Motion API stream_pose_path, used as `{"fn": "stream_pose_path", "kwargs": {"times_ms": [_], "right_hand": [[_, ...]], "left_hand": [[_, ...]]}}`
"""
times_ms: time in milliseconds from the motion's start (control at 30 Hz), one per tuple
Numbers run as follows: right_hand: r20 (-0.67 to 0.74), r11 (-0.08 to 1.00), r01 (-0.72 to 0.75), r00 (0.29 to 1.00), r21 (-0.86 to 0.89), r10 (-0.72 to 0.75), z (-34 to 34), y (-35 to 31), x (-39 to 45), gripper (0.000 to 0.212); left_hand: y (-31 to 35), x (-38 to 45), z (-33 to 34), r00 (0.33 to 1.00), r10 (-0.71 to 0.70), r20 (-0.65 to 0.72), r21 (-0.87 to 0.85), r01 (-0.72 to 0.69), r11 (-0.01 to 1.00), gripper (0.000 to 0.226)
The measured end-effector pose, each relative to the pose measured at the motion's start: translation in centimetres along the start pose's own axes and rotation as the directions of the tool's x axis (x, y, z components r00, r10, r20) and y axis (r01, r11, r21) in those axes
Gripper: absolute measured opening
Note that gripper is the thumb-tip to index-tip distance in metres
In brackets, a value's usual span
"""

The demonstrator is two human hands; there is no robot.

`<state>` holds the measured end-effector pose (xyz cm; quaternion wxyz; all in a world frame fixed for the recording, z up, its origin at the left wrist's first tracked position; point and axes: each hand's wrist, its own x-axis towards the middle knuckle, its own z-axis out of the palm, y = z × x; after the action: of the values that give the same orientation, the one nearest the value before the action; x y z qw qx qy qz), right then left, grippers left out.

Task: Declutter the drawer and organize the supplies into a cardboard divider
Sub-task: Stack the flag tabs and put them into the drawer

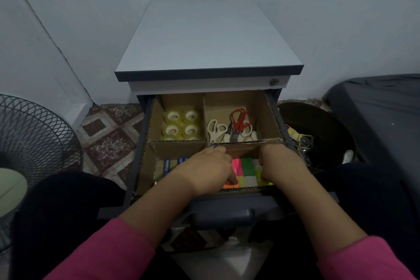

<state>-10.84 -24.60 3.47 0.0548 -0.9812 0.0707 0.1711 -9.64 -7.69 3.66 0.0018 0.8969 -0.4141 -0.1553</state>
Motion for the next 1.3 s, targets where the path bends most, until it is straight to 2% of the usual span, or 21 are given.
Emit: {"fn": "stream_pose_path", "kwargs": {"times_ms": [467,567,667,733,900,1067,1200,1300], "right_hand": [[-0.026,1.000,0.000,1.000,0.025,0.001,0.0,-0.4,-0.1,0.014],[-0.014,0.991,0.057,0.998,0.118,-0.056,-0.9,0.1,-0.2,0.016],[0.095,0.946,0.087,0.988,0.313,-0.122,-1.7,0.1,-0.7,0.016],[0.154,0.932,0.056,0.981,0.357,-0.118,-1.4,0.0,-0.5,0.022],[0.216,0.946,0.007,0.973,0.324,-0.081,-0.5,-0.3,0.2,0.021],[0.181,0.974,0.044,0.980,0.221,-0.085,-0.9,-0.4,0.1,0.021],[0.162,0.988,0.108,0.979,0.114,-0.126,-0.7,-0.5,-0.2,0.032],[0.148,0.986,0.145,0.977,0.086,-0.157,-0.5,-0.6,-0.3,0.031]], "left_hand": [[-0.1,-0.1,0.1,1.000,0.017,-0.016,-0.005,-0.017,1.000,0.044],[-0.3,0.0,0.3,0.999,0.034,-0.030,-0.010,-0.035,0.999,0.043],[-0.4,0.1,0.4,0.999,0.032,-0.022,-0.032,-0.032,0.999,0.043],[-0.4,0.1,0.4,0.999,0.033,-0.016,-0.033,-0.034,0.999,0.043],[-0.5,0.2,0.4,0.999,0.038,0.003,-0.019,-0.038,0.999,0.043],[-0.4,0.2,0.3,1.000,0.030,0.003,-0.029,-0.030,0.999,0.045],[-0.4,0.3,0.5,1.000,0.020,0.010,-0.030,-0.019,0.999,0.047],[-0.5,0.3,0.6,1.000,0.013,0.009,-0.031,-0.013,0.999,0.048]]}}
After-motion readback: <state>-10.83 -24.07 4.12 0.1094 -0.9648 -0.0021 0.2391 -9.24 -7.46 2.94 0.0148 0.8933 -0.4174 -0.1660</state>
